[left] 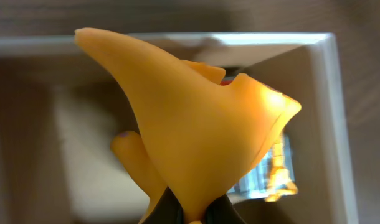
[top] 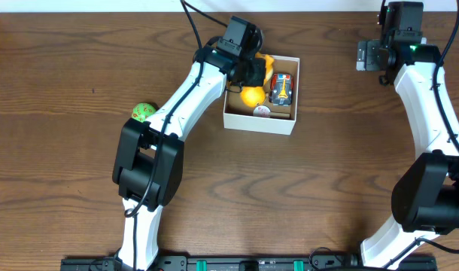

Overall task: Pack container
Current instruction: 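Carry the goldfish over the box and lower it inside with left gripper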

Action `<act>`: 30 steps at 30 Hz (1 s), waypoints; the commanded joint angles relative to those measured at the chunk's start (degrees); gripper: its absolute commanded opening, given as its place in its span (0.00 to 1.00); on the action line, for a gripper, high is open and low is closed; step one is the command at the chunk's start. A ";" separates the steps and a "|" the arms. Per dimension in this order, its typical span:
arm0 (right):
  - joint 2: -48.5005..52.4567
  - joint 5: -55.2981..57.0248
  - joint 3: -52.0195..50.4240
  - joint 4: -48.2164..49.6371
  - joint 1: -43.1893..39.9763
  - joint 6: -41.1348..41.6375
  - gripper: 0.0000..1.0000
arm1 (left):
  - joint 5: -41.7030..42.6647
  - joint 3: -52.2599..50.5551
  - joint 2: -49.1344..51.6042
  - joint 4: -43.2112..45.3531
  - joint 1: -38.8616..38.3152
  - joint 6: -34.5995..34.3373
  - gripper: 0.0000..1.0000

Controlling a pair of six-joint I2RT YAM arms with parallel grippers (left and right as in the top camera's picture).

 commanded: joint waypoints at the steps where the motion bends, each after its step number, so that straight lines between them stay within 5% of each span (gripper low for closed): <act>1: 0.00 0.15 0.74 -0.02 -0.15 0.68 0.99 | -7.15 0.96 0.55 -0.98 0.42 -2.86 0.06; 21: 0.00 0.15 0.74 -0.02 -0.15 0.70 0.99 | -16.22 0.13 0.66 -2.49 0.07 -3.96 0.06; 25: 0.00 0.15 0.74 -0.02 -0.15 0.70 0.99 | -16.17 0.15 0.66 -2.47 -0.92 -3.93 0.17; 30: 0.00 0.15 0.74 -0.02 -0.15 0.70 0.99 | -16.22 0.15 0.66 -2.47 -2.27 -3.93 0.17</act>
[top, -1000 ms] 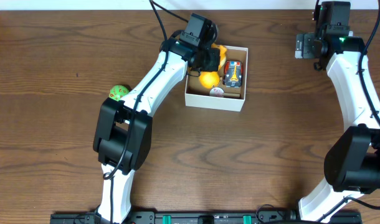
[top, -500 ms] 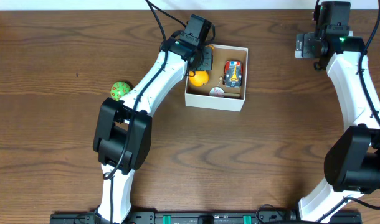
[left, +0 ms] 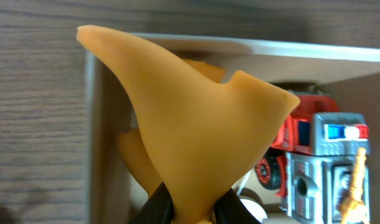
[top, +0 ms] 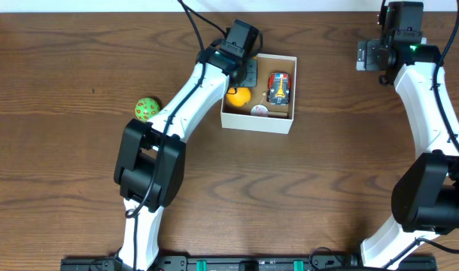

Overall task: Pack container
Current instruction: 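Carry the goldfish over the box and lower it inside with left gripper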

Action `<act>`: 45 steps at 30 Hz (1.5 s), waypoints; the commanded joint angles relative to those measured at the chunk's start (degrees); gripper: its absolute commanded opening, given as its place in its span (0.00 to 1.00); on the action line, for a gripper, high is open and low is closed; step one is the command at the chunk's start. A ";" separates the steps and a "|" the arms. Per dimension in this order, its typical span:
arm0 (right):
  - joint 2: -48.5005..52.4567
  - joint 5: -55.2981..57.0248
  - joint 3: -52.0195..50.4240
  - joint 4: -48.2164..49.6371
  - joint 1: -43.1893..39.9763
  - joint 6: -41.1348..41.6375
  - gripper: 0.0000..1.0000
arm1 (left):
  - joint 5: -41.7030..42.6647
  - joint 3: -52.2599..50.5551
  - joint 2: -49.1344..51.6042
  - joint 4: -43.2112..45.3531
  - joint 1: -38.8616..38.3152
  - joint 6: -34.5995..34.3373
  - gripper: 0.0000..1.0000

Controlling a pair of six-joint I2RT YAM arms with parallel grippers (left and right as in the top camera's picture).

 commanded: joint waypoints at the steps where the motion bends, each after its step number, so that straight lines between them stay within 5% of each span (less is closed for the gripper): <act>1: 0.00 0.15 0.74 -0.02 -0.15 0.72 0.99 | -1.05 0.15 0.66 -0.02 -1.07 -0.09 0.17; 6: 0.00 0.15 0.74 -0.02 -0.15 0.72 0.99 | -1.07 0.13 0.66 -0.02 -1.42 -0.09 0.29; 33: 0.00 0.15 0.74 -0.02 -0.15 0.72 0.99 | -6.51 -0.74 0.68 -3.89 -1.40 -0.11 0.21; 38: 0.00 0.15 0.74 -0.02 -0.15 0.72 0.99 | -6.75 -1.27 0.68 -4.22 -1.40 -0.11 0.50; 45: 0.00 0.17 0.74 -0.02 -0.15 0.72 0.99 | -10.14 -1.27 0.68 -3.39 -1.29 -0.11 0.52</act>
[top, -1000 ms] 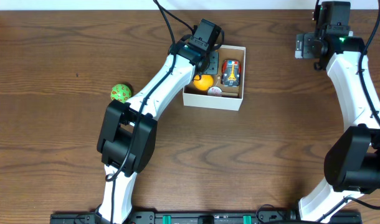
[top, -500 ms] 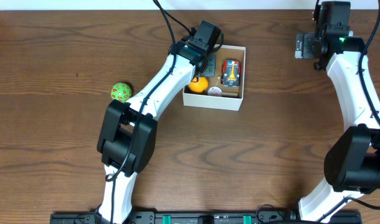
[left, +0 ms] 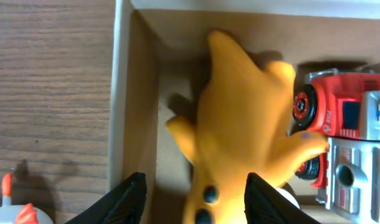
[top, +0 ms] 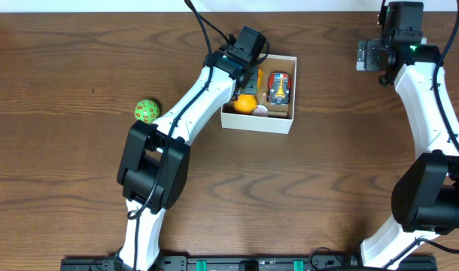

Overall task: Pack container
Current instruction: 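Carry the goldfish over the box and lower it inside with left gripper, then release the goldfish and move the left gripper to the chick toy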

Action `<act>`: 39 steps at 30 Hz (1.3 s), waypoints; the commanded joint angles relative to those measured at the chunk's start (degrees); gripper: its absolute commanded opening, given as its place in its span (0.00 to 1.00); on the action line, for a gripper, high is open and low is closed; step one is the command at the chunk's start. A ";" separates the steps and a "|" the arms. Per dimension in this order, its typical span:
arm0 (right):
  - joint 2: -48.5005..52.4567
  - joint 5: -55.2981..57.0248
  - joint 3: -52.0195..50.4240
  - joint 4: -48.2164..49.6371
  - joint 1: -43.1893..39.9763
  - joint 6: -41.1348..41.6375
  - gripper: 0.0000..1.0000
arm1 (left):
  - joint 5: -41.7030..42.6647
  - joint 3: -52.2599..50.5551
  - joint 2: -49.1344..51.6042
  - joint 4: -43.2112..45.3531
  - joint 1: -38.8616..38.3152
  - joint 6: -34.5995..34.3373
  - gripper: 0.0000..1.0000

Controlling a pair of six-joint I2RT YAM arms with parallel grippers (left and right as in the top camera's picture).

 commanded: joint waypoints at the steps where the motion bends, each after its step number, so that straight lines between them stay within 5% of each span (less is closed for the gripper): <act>1: 0.00 0.17 0.74 -0.02 -0.15 0.72 0.99 | -2.69 -0.79 0.68 0.85 0.33 0.31 0.52; 10: 0.00 0.17 0.74 -0.02 -0.15 0.72 0.99 | -2.86 2.14 -0.46 8.44 1.79 0.28 0.50; 13: 0.00 0.15 0.74 -0.02 -0.15 0.72 0.99 | -2.82 2.58 -1.55 8.15 2.60 0.28 0.36; 29: 0.00 0.17 0.74 -0.02 -0.15 0.72 0.99 | -4.52 2.54 -9.18 -16.61 11.96 -6.91 0.42; 33: 0.00 0.17 0.74 -0.02 -0.15 0.72 0.99 | -4.55 0.85 -8.15 -23.85 12.87 2.38 0.42; 39: 0.00 0.15 0.74 -0.02 -0.15 0.72 0.99 | -4.50 -6.60 -7.93 -21.27 12.87 16.68 0.43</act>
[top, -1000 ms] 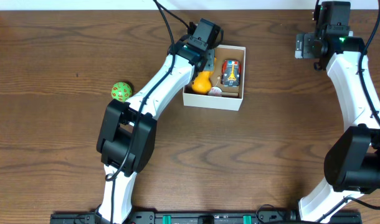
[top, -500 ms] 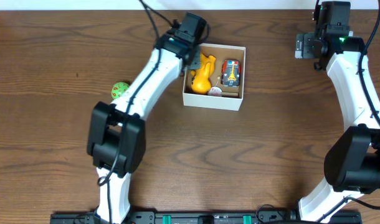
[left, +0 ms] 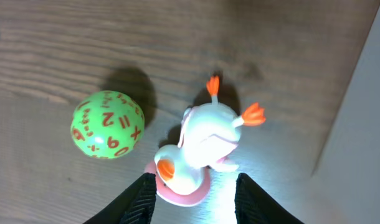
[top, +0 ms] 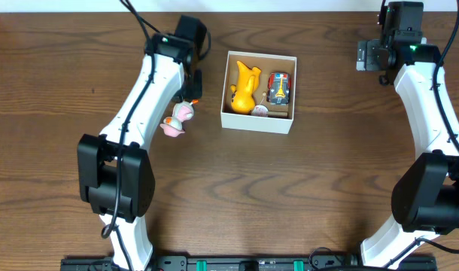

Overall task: Pack container
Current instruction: 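Release the goldfish and move the left gripper to the chick toy, then grasp the white-pink chick toy with the left gripper and lift it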

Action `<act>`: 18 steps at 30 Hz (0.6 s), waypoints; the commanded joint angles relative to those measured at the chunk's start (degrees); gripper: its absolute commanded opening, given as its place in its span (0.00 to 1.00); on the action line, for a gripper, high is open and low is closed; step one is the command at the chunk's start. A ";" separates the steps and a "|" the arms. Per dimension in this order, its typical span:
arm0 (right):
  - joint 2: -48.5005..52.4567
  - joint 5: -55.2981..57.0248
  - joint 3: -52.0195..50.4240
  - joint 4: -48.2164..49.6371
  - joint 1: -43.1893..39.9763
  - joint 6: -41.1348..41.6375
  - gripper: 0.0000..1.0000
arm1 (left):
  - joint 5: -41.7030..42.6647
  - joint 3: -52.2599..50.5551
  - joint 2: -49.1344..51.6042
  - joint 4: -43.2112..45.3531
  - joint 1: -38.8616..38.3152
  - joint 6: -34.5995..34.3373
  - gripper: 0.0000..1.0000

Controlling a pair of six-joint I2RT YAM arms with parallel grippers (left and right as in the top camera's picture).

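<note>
The white box (top: 293,120) holds a yellow jug-shaped toy (top: 244,84), a red toy truck (top: 281,88) and a small round piece (top: 261,111). Left of the box, a white and pink duck toy (left: 202,146) lies on the table, also seen from overhead as the duck (top: 177,120). A green numbered ball (left: 107,124) rests just beside it; the left arm hides the ball from overhead. My left gripper (left: 196,200) hangs open right over the duck, its fingers either side of the pink base. My right gripper (top: 380,56) is far back right, jaws unclear.
The box's left wall (left: 364,124) runs close along the right of the duck. The wooden table (top: 327,196) spreads out in front of the box. The right arm (top: 429,105) runs down the right side.
My left gripper was open inside the box over the yellow toy. It now stands outside, left of the box, open above the duck and the green ball. The yellow toy stays in the box.
At first my left gripper was shut on the yellow toy over the box's left half, then lower at that corner. Later it was open with the toy lying in the box beside the truck. Now it is over the duck on the table.
</note>
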 commanded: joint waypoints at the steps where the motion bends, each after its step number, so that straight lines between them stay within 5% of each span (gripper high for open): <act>1: 0.00 0.15 0.74 -0.02 -0.15 0.72 0.99 | -0.63 -4.83 0.87 1.09 0.00 11.87 0.43; 8: 0.00 0.15 0.74 -0.02 -0.15 0.72 0.99 | 6.49 -14.97 0.87 7.78 1.46 20.96 0.50; 14: 0.00 0.15 0.74 -0.02 -0.15 0.70 0.99 | 7.61 -21.79 0.87 13.90 4.15 21.44 0.62; 18: 0.00 0.15 0.74 -0.02 -0.15 0.70 0.99 | 7.56 -24.02 0.87 14.75 6.32 23.61 0.58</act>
